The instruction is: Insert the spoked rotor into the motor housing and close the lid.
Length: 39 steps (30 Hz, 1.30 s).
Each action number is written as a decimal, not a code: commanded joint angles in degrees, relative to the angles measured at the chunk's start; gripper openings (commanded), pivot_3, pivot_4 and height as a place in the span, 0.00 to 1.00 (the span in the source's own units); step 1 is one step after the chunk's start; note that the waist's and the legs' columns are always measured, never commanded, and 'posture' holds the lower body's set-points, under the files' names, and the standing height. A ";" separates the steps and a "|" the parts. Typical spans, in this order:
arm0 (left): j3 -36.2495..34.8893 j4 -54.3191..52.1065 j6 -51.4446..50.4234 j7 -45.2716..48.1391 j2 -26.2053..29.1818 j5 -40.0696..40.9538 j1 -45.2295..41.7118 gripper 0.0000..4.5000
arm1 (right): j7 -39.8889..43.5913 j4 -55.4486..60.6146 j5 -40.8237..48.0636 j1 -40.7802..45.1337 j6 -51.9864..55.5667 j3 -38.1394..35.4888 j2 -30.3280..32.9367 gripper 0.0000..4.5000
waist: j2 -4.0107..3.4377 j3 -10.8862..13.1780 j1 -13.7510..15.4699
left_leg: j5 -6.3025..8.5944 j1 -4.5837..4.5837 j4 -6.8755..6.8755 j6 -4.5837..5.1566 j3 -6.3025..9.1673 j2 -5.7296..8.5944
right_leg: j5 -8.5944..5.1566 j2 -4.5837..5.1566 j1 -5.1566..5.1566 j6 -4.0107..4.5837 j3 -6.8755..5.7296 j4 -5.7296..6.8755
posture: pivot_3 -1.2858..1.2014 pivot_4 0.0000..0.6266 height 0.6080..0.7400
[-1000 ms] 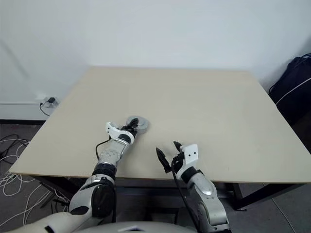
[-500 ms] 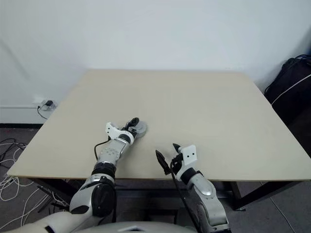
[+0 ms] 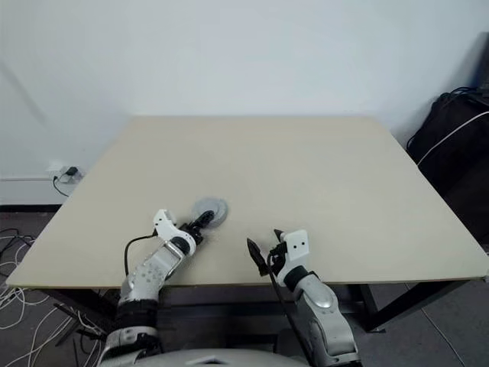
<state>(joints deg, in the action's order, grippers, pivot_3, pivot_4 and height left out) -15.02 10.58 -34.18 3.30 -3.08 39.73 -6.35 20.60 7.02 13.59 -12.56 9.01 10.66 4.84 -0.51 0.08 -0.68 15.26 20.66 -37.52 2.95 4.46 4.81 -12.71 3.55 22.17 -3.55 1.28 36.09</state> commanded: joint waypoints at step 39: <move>18.26 4.84 58.76 -3.89 2.77 -43.96 11.96 0.99 | -25.12 -10.95 -14.04 -4.14 -25.13 -11.42 -7.34 1.00 | -0.18 0.85 2.29 | 0.00 0.31 0.06 -0.03 0.01 -0.08 | -0.19 -0.01 0.27 0.26 -0.08 -0.04 | 0.52 0.00 1.00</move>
<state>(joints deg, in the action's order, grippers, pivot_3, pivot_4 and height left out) 3.36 15.75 22.97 0.00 -0.13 -4.11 6.81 -4.91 -4.47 -0.77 -17.23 -14.60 -0.56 -2.43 -0.70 0.92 1.61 15.26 20.97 -37.46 2.92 4.46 4.73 -12.90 3.54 22.44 -3.29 1.20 36.04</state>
